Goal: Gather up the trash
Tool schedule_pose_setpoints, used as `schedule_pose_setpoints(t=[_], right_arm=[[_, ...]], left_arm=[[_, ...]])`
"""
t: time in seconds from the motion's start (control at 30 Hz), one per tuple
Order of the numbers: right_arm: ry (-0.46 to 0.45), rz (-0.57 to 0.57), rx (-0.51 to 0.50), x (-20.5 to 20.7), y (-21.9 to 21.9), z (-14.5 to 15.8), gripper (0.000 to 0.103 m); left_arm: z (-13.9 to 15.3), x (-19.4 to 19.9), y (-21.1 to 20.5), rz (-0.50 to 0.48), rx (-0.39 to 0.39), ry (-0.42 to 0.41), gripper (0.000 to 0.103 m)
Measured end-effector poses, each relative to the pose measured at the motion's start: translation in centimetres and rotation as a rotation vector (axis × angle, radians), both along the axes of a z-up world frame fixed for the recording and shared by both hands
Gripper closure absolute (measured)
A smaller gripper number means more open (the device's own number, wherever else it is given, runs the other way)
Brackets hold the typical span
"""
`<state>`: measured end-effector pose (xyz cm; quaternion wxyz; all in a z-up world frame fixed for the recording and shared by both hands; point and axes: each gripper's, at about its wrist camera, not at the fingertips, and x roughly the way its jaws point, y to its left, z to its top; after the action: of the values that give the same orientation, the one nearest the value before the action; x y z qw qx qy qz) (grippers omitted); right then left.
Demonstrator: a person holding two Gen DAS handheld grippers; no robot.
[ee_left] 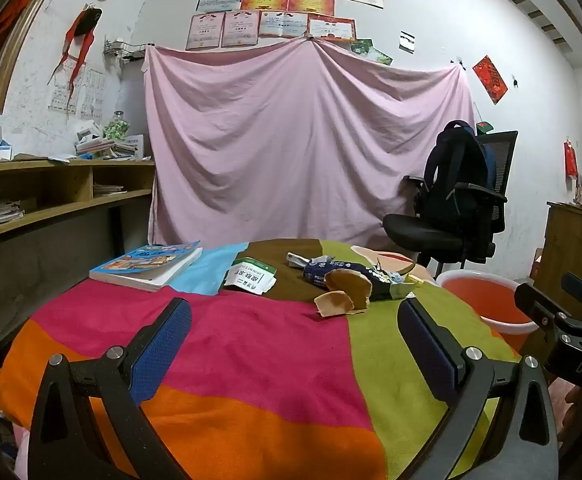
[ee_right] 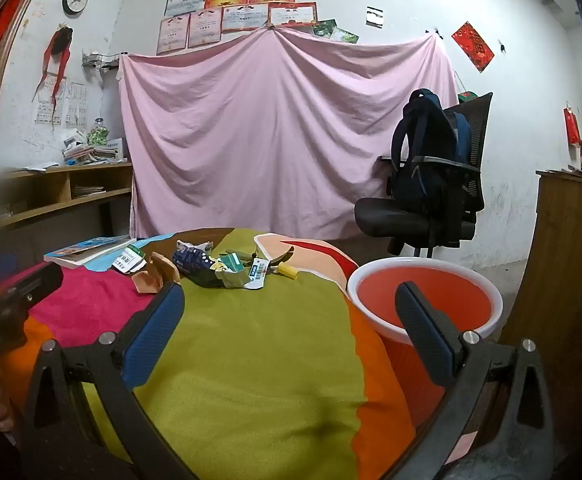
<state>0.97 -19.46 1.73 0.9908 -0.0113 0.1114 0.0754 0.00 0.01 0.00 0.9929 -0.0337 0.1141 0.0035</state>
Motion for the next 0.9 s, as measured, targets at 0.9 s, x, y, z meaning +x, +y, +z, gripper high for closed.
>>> schedule_pose_setpoints(t=[0.9], right_arm=[[0.003, 0.001, 0.005, 0.06, -0.05, -0.01, 0.000]], left_arm=[[0.07, -0.25, 0.33, 0.000, 0.003, -0.001, 0.002]])
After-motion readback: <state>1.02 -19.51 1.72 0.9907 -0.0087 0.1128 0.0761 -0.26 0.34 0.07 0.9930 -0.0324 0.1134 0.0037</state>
